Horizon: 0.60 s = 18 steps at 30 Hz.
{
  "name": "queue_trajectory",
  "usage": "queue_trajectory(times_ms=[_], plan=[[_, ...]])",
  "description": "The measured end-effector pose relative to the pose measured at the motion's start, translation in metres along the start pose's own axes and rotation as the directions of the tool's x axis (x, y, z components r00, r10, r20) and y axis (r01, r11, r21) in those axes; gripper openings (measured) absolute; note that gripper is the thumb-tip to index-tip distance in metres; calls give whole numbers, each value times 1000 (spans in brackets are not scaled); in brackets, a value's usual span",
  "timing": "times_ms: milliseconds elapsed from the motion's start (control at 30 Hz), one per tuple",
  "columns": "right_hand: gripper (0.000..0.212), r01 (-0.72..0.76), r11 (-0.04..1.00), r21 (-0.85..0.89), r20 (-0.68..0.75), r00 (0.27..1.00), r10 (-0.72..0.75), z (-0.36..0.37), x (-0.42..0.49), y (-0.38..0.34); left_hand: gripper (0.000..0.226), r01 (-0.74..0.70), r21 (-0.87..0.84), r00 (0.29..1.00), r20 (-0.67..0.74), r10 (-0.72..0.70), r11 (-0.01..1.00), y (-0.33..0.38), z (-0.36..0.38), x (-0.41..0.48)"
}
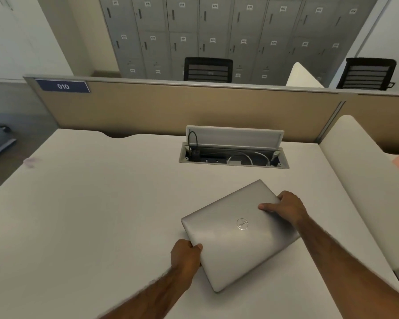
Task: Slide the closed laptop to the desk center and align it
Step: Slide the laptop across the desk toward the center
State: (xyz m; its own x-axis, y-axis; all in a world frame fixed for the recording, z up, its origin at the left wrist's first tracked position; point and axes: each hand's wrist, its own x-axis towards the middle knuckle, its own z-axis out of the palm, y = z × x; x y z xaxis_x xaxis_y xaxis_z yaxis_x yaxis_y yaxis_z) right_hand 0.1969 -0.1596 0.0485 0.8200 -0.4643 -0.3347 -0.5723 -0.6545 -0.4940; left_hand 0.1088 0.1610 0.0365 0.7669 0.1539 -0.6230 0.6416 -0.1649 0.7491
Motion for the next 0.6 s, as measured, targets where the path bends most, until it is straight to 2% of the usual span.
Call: queue_trajectory(times_ms=[300,600], plan=[[74,13,1000,3,17,1000,-13,45,-10,-47,13,-5,53,998,-56,8,999,-3,-55,32],[70,-18,999,28,46,999,16,79,-15,-60,15,16,152,993,-118,2,988,-7,-82,59]])
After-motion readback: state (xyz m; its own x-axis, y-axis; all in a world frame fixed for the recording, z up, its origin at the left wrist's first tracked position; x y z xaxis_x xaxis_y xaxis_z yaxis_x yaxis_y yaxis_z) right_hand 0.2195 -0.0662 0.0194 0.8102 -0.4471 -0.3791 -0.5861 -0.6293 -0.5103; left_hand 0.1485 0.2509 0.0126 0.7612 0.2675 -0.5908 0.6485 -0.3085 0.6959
